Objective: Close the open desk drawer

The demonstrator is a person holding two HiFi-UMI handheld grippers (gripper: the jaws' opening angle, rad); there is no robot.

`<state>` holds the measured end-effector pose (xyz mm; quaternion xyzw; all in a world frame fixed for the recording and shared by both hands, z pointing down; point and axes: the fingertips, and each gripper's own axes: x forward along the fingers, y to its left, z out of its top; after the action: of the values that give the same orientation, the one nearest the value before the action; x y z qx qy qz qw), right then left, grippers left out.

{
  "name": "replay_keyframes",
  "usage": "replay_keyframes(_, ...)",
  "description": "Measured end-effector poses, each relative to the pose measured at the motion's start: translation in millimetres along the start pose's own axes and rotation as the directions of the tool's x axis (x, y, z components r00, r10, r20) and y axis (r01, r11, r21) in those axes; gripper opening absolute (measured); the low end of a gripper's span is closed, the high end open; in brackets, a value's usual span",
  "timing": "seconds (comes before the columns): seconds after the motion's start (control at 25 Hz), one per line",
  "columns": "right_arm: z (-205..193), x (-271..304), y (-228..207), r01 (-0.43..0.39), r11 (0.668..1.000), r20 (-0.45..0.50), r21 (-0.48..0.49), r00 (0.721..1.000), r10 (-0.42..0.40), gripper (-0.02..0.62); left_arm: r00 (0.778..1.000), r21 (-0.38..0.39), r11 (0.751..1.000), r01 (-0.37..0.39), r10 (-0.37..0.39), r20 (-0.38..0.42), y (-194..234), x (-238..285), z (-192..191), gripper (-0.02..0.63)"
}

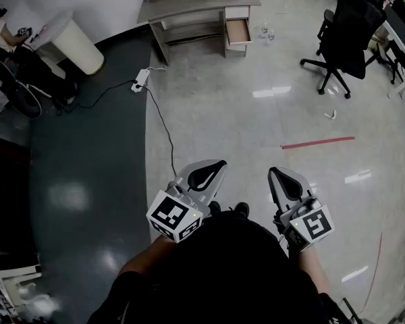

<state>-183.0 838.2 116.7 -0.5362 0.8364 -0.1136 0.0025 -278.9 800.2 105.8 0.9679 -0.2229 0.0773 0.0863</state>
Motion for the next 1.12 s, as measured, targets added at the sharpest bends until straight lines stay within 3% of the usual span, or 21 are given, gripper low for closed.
replay_keyframes(0.36,-0.6,-8.7,-18.6,-0.063,0.998,0.009,0.02,0.998,0.063,0.011,1.0,-0.011,1.0,-0.016,0.016,0.001,-6.4,27.1,-1.0,0.008)
replay_keyframes(0.72,-2.3,-14.4,-58.5,-0.064,0.997,0.037,0.05,0.997,0.062,0.012,0.998,-0.036,0.998,-0.058,0.059,0.037,-4.9,58.5,3.5,0.008)
replay_keyframes(0.88,0.4,5.4,-76.8,-0.072,0.996,0.031,0.054,0.997,0.07,0.014,0.997,-0.026,0.998,-0.063,0.064,0.032,19.2,77.5,9.0,0.008)
replay_keyframes(1.12,9.9,67.1,-119.0,-0.054,0.997,-0.001,0.048,0.999,0.054,0.014,0.996,0.005,0.996,-0.094,0.094,-0.007,95.8,115.3,12.2,0.008)
